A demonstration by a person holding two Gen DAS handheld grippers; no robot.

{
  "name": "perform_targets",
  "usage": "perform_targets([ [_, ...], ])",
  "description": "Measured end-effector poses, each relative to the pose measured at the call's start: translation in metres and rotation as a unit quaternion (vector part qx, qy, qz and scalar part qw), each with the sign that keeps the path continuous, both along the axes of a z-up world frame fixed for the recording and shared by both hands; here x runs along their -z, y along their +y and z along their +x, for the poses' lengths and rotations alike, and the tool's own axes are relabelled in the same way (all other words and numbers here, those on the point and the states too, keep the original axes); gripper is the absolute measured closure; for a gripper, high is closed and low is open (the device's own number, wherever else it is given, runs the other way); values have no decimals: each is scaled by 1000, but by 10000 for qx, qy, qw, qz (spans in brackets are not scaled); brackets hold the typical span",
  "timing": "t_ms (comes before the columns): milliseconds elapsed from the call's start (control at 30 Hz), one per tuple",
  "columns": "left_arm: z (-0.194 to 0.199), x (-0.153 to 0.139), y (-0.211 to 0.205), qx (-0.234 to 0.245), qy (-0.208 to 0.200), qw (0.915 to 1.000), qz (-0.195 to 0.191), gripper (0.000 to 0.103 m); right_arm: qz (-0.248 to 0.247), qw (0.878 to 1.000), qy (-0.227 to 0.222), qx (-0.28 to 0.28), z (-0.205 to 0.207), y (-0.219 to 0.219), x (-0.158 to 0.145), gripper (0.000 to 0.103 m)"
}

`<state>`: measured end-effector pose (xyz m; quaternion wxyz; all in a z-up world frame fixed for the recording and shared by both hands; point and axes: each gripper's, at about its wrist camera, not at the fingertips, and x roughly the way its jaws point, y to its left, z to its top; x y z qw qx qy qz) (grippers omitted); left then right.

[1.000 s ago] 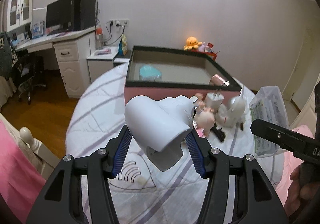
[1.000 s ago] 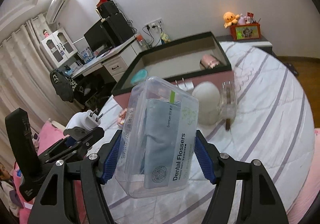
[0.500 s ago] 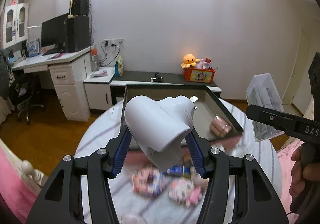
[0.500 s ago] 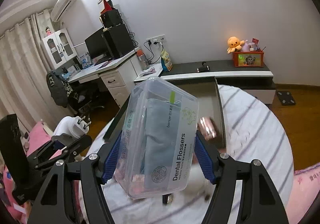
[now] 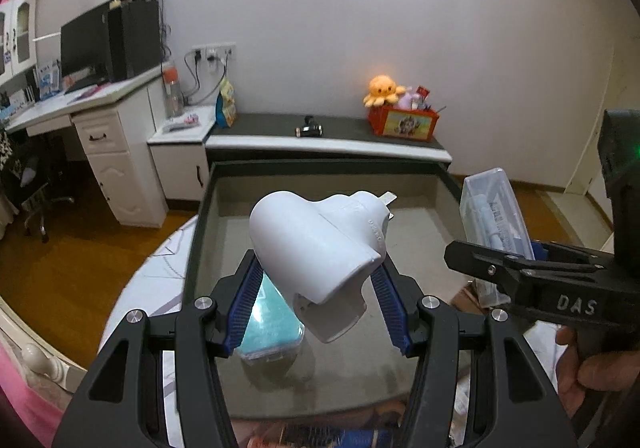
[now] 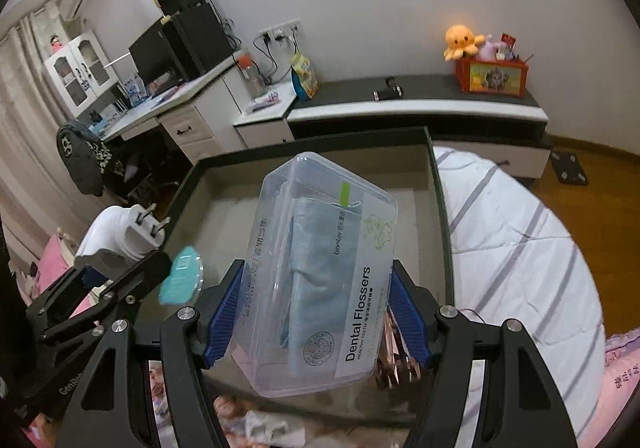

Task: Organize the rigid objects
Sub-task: 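Place the adapter and flosser box into the pink box, open both tools, then move both tools back toward the remaining items on the table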

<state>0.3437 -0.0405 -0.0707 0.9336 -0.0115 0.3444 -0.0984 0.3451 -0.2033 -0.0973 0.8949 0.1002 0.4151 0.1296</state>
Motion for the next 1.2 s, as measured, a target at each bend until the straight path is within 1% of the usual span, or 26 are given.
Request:
perform_targets([
  [100, 11, 13, -3, -50, 170, 9998, 105, 45, -14, 9999, 112, 35, 6, -1, 8, 30],
  [133, 12, 16, -3, -65, 211, 9997, 141, 43, 5, 9999, 129, 71, 6, -2, 9, 22],
  [167, 11, 17, -1, -91, 199, 9997, 140, 37, 47, 9999, 121, 110, 4, -4, 10, 19],
  [200, 10, 17, 0, -131, 170, 9997, 144, 31, 76, 9998, 123, 143, 2, -6, 9, 18],
  [233, 7, 15, 1, -187, 109, 9996, 159, 19, 100, 9997, 128, 174, 0, -8, 8, 15],
  [267, 1, 12, 3, -250, 15, 9995, 181, 10, 115, 9996, 122, 214, -2, -10, 7, 10],
  [333, -12, 4, 7, -304, -164, 9992, 197, 6, 125, 9995, 39, 293, -11, -14, 1, 0],
  [367, -16, 1, 9, -303, -217, 9991, 185, 2, 128, 9994, -12, 318, -15, -14, -3, 0],
  [433, -33, -9, 14, -336, -389, 9985, 174, 0, 142, 9991, -78, 380, -25, -16, -9, 0],
  [600, -76, -26, 21, -285, -608, 9977, 123, 0, 238, 9980, -396, 428, -67, -17, -28, 0],
  [733, -111, -35, 25, -198, -712, 9972, 118, 0, 271, 9960, -714, 465, -106, -16, -46, 0],
  [867, -153, -40, 30, -229, -827, 9963, 37, 0, 291, 9931, -1012, 524, -150, -17, -58, 0],
  [1067, -196, -50, 37, -368, -999, 9943, -45, 0, 167, 9899, -1276, 599, -200, -17, -65, 0],
  [1200, -219, -50, 40, -507, -1005, 9936, -12, 0, 141, 9879, -1378, 695, -229, -21, -63, 0],
])
